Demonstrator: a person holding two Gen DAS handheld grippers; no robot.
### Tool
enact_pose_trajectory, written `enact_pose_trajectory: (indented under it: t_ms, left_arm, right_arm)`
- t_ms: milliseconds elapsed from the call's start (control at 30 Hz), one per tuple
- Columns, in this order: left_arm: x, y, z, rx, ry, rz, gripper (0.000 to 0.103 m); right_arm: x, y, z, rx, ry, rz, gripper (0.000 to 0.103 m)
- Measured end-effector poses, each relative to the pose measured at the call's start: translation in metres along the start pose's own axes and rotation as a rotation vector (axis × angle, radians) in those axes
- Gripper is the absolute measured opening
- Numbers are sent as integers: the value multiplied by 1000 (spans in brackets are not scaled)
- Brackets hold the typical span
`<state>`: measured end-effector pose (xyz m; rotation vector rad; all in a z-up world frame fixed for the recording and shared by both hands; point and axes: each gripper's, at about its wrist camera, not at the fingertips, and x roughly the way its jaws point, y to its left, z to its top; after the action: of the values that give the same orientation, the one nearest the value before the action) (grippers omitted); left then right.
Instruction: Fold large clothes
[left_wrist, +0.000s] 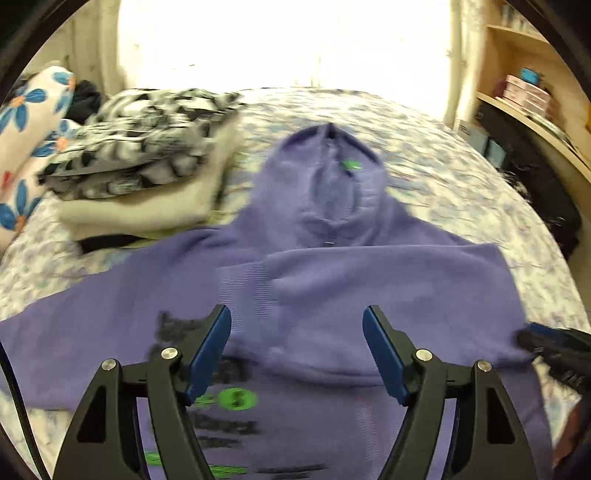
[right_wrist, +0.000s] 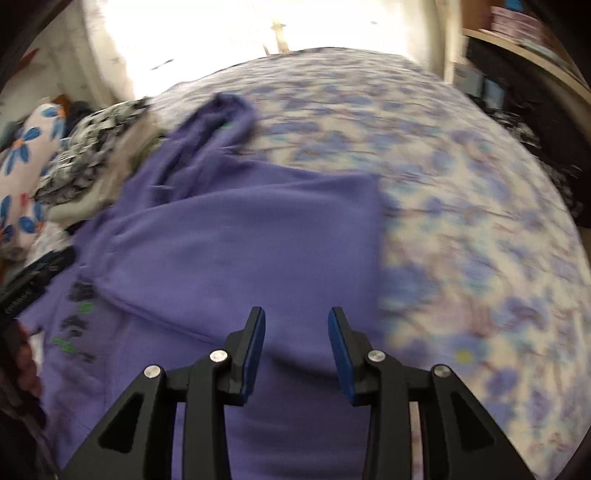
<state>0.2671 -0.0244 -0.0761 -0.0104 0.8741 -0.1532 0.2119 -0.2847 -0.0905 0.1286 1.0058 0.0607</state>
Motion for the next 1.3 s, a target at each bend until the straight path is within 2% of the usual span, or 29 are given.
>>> enact_pose_trajectory:
  t_ms: [133, 233, 300, 367, 400, 467, 500, 533, 667, 967, 1300]
  left_arm:
    - [33, -13, -1, -60, 70, -51, 68]
    - [59, -16, -2, -100, 106, -38, 66]
    - [79, -10, 0, -104, 127, 13, 65]
    - [89, -3, 1, -101, 139, -2, 61]
    - [91, 0, 2, -96, 136, -19, 61]
    - [91, 2, 4, -80, 131, -35, 61]
    - [92, 1, 5, -67, 131, -37, 61]
    - [92, 1, 4, -61, 132, -37, 61]
    - [93, -6, 6, -26, 128, -10, 61]
    - [77, -4, 8, -41, 123, -3, 61]
    - [8, -19, -11, 2, 71, 25, 62]
  right_arm:
    - [36, 38, 17, -68, 9, 62, 35]
    - [65, 44, 28, -41, 37, 77, 35]
    - [77, 35, 35, -15, 22, 27, 33]
    - [81, 12, 43, 23, -6, -5, 27]
    - [81, 3, 46, 33, -13, -28, 20]
    - [78, -25, 53, 64, -32, -74, 14]
    - [76, -38, 53, 83, -36, -64, 4]
    - [74, -50, 54, 103, -35, -63, 0]
    - [68, -74, 52, 155, -42, -58, 0]
    - [52, -69, 42, 167, -33, -68, 4]
    - [11, -37, 7, 164, 19, 3, 4]
